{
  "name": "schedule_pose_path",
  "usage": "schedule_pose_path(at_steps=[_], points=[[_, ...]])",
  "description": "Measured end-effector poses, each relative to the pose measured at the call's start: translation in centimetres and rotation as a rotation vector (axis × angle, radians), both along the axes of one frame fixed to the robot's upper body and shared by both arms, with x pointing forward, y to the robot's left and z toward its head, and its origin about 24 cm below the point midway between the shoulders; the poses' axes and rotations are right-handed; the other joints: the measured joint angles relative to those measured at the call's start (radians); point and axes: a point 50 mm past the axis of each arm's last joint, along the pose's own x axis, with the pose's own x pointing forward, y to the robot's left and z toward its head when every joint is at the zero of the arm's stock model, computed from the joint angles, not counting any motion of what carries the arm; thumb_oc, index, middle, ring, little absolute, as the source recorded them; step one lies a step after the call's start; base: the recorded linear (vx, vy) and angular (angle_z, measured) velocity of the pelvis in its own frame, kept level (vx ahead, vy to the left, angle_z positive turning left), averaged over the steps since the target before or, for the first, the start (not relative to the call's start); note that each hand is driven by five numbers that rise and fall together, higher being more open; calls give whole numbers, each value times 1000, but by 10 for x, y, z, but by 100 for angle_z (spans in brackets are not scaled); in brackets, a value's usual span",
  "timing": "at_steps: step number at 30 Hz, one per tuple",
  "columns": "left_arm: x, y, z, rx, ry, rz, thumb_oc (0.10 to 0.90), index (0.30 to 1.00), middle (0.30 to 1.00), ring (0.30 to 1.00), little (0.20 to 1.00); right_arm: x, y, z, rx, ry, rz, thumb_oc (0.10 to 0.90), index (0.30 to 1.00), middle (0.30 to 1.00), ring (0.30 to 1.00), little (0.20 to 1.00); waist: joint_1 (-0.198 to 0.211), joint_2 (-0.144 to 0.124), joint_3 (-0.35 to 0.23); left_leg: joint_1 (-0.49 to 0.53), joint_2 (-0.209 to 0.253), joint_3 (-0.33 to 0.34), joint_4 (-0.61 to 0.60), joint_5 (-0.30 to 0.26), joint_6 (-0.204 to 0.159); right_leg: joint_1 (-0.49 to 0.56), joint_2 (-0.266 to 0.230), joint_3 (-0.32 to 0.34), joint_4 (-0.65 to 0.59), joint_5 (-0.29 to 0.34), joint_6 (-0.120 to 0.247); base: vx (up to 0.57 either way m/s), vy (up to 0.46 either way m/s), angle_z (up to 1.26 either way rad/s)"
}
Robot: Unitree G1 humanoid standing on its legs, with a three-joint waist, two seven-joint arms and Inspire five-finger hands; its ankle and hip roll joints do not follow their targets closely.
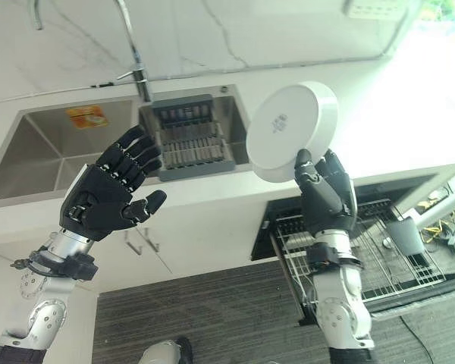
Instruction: Place the dishes in the dishwasher.
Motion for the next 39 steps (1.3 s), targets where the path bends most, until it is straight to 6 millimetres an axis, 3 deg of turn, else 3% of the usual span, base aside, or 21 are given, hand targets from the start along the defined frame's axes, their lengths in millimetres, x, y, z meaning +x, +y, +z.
schedule_pose_path(at_steps=[1, 2, 4, 7, 8, 9, 10, 12, 13, 14, 15, 16, 17, 19, 21, 23, 29, 32, 35, 39], points=[[-1, -6, -1, 6, 8, -38, 800, 900, 900, 900, 900, -1, -4, 1, -19, 2, -11, 400, 300, 300, 300, 300, -21, 13, -8, -10, 29, -46, -30, 33, -37, -7, 47, -3, 2, -58, -3, -132, -370, -6], [-2, -11, 0, 8, 8, -68, 800, 900, 900, 900, 900, -2, -9, 2, -36, 2, -27, 400, 300, 300, 300, 300, -36, 18, -10, -13, 51, -61, -52, 55, -44, -23, 75, 2, 8, -96, -21, -126, -345, -24], [-3, -22, -6, -1, 25, -124, 800, 900, 900, 900, 900, -5, -22, 3, -68, 10, -77, 400, 300, 300, 300, 300, -63, 51, -23, -11, 66, -105, -78, 66, -44, -91, 129, 46, 60, -115, -58, -131, -362, -54], [-4, -30, -8, -28, 30, -135, 800, 900, 900, 900, 900, -11, -34, 6, -82, -6, -129, 400, 300, 300, 300, 300, -134, 85, -44, -8, 100, -88, -118, 114, -69, -157, 155, 75, 120, -135, -79, -105, -495, -38], [-6, -31, -9, -6, 22, -111, 800, 900, 900, 900, 900, -12, -37, 7, -102, -4, -124, 400, 300, 300, 300, 300, -150, 92, -57, 3, 119, -45, -145, 134, -95, -225, 164, 103, 196, -170, -96, -88, -429, -76], [-11, -29, -10, 29, 21, -93, 800, 900, 900, 900, 900, -13, -33, 7, -105, -3, -100, 400, 300, 300, 300, 300, -143, 87, -60, 21, 143, -8, -165, 163, -106, -279, 194, 139, 257, -201, -136, -110, -449, -77], [-11, -30, -14, 55, 37, -89, 800, 900, 900, 900, 900, -14, -32, 5, -106, 3, -90, 400, 300, 300, 300, 300, -150, 88, -60, 18, 165, 3, -167, 204, -90, -300, 215, 137, 281, -214, -152, -106, -365, -64], [-13, -34, -25, 83, 82, -99, 800, 900, 900, 900, 900, -18, -31, -1, -99, 19, -63, 400, 300, 300, 300, 300, -146, 77, -60, 7, 196, 3, -180, 312, 29, -332, 257, 145, 305, -231, -202, -65, -290, -41], [-16, -39, -34, 90, 122, -119, 800, 900, 900, 900, 900, -18, -30, -3, -90, 24, -54, 400, 300, 300, 300, 300, -130, 73, -59, 2, 186, -9, -166, 324, 17, -342, 280, 152, 296, -224, -245, -22, -238, -49], [-17, -45, -41, 106, 153, -153, 800, 900, 900, 900, 900, -19, -31, -3, -92, 26, -59, 400, 300, 300, 300, 300, -128, 69, -56, -13, 143, -9, -130, 251, -14, -346, 292, 162, 278, -214, -264, -13, -157, -32], [-20, -50, -47, 130, 171, -188, 800, 900, 900, 900, 900, -20, -33, -3, -89, 26, -70, 400, 300, 300, 300, 300, -132, 74, -58, -11, 98, 0, -130, 193, -2, -345, 309, 156, 256, -200, -278, 0, -128, -10], [-21, -50, -48, 131, 177, -196, 800, 900, 900, 900, 900, -20, -33, -4, -89, 25, -71, 400, 300, 300, 300, 300, -132, 77, -59, -10, 89, -1, -130, 178, -1, -345, 314, 156, 253, -197, -282, 29, -91, -6], [-25, -49, -54, 132, 209, -209, 800, 900, 900, 900, 900, -21, -33, -4, -88, 25, -76, 400, 300, 300, 300, 300, -124, 75, -59, -12, 37, -9, -119, 108, 1, -346, 333, 155, 238, -188, -295, 25, -75, -13], [-27, -46, -66, 141, 282, -202, 800, 900, 900, 900, 900, -21, -32, -4, -82, 20, -87, 400, 300, 300, 300, 300, -112, 73, -58, -19, -89, -30, -50, -6, 41, -329, 344, 156, 197, -173, -284, 31, -40, -15], [-30, -42, -72, 142, 327, -192, 800, 900, 900, 900, 900, -22, -31, -4, -111, 5, -101, 400, 300, 300, 300, 300, -92, 78, -60, -13, -154, -2, -12, -49, 98, -303, 357, 117, 150, -146, -283, 47, -2, -9], [-29, -40, -77, 130, 358, -181, 800, 900, 900, 900, 900, -22, -27, -5, -137, 10, -108, 400, 300, 300, 300, 300, -95, 75, -60, -12, -143, -10, -6, -67, 104, -276, 360, 65, 127, -144, -279, 55, 28, 31], [-33, -30, -106, 109, 498, -50, 800, 900, 900, 900, 900, -24, -16, -3, -182, -25, -116, 400, 300, 300, 300, 300, -68, 75, -61, -15, -150, -55, -23, -56, 92, -262, 368, 50, 114, -144, -279, 83, 86, 18], [-42, -9, -125, 109, 574, 108, 800, 900, 900, 900, 900, -27, -20, -3, -221, -40, -139, 400, 300, 300, 300, 300, -61, 74, -61, -16, -163, -63, -25, -53, 97, -257, 355, 44, 112, -144, -279, 97, 228, 16], [-44, 12, -118, 102, 519, 264, 800, 900, 900, 900, 900, -31, -34, -1, -235, -38, -197, 400, 300, 300, 300, 300, -44, 72, -61, -13, -190, -82, -40, -54, 114, -248, 332, 28, 113, -139, -287, 77, 157, 24], [-38, 28, -101, 96, 401, 387, 800, 900, 900, 900, 900, -31, -34, 2, -309, -57, -223, 400, 300, 300, 300, 300, -11, 68, -63, -12, -219, -103, -41, -60, 134, -235, 305, 13, 120, -133, -297, 87, 172, 21]])
